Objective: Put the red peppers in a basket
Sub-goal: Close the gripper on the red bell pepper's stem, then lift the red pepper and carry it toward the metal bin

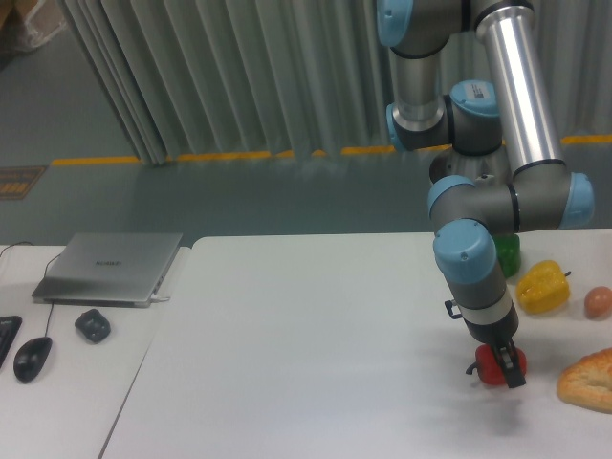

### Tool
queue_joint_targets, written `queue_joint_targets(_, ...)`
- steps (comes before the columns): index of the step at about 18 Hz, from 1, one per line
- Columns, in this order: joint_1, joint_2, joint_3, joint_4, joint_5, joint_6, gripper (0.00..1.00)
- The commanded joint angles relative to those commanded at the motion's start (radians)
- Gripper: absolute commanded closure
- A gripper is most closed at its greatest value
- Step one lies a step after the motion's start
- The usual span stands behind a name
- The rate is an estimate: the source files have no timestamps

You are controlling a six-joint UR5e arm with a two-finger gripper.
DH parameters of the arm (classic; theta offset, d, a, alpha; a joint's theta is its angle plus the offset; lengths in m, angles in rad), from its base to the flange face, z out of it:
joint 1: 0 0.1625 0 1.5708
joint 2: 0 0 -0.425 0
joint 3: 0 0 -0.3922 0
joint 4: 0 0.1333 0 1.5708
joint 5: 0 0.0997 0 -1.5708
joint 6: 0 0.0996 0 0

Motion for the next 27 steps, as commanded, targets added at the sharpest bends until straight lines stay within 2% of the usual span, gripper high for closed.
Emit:
queue_joint_targets(2, 0.0, 0.0, 0.0, 0.0, 0.0, -0.009, 0.51)
queue_joint_targets(3, 0.0, 0.0, 0.0, 0.0, 0.0, -0.012, 0.56)
queue_joint_targets(5, -0.002, 0.002, 0.0, -0.002, 0.0, -0.015, 0.56)
queue_joint_targets(6, -0.002, 0.002, 0.0, -0.002, 0.0, -0.025, 0.6)
queue_joint_targets(10, -0.002, 0.009, 0.006, -0.009, -0.002, -0.026, 0.61)
queue_joint_targets(11, 0.002, 0.026, 0.009, -0.014, -0.009, -0.026, 0.63)
queue_joint_targets(15, 0.011, 0.119, 0.023, -0.161, -0.034, -0.019, 0.63)
queue_joint_targets(17, 0.047, 0.171, 0.025, -0.231, -0.076, -0.011, 0.63)
queue_joint_targets(19, 0.081, 0.198, 0.025, -0.261, -0.119, 0.017, 0.63)
queue_joint_targets(22, 0.109, 0.209, 0.025, -0.285, -0.12, 0.096, 0.63)
queue_joint_targets(24, 0.161, 0.235, 0.025, -0.293, -0.121, 0.177, 0.63)
queue_joint_targets(27, 0.225, 0.236, 0.025, -0.295, -0.12, 0.292, 0.63)
